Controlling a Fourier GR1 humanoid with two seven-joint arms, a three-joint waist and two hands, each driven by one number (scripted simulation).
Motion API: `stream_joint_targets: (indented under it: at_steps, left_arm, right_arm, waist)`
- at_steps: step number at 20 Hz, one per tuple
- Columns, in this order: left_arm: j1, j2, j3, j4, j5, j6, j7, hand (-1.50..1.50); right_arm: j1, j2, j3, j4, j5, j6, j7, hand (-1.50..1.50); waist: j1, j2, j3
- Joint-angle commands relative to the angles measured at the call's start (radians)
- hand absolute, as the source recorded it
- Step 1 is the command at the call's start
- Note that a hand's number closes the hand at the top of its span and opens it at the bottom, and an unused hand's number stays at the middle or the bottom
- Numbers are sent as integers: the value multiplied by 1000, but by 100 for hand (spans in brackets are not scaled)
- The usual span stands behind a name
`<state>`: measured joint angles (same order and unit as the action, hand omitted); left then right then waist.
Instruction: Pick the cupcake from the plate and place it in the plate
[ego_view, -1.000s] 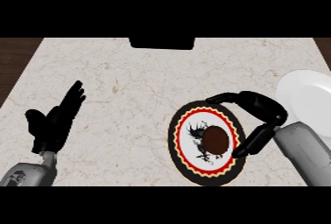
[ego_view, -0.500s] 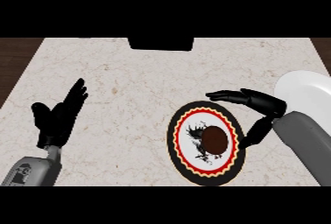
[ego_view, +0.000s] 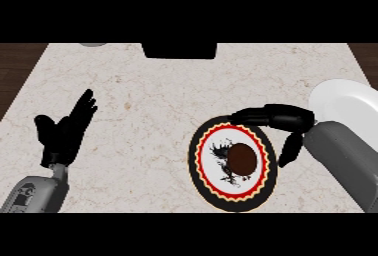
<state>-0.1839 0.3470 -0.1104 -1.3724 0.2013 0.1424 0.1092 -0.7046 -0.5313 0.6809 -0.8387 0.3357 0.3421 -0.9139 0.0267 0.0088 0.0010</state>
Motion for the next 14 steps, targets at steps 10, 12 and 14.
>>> stream_joint_targets:
  at_steps: [10, 12, 14]
  left_arm:
    - [0, 15, 65, -50, -4, -43, 71, 0]
    - [-25, -41, 44, 79, -54, -28, -44, 0]
    - [-41, -20, 82, 86, -29, -58, -22, 0]
  right_arm:
    - [-69, 95, 59, 118, 270, -42, -65, -150]
    - [-92, 159, 73, 153, 300, -45, -27, -150]
    - [-137, 174, 37, 167, 303, 0, -12, -150]
  waist:
    - [-16, -8, -1]
    - [-18, -5, -1]
    - [-18, -5, -1]
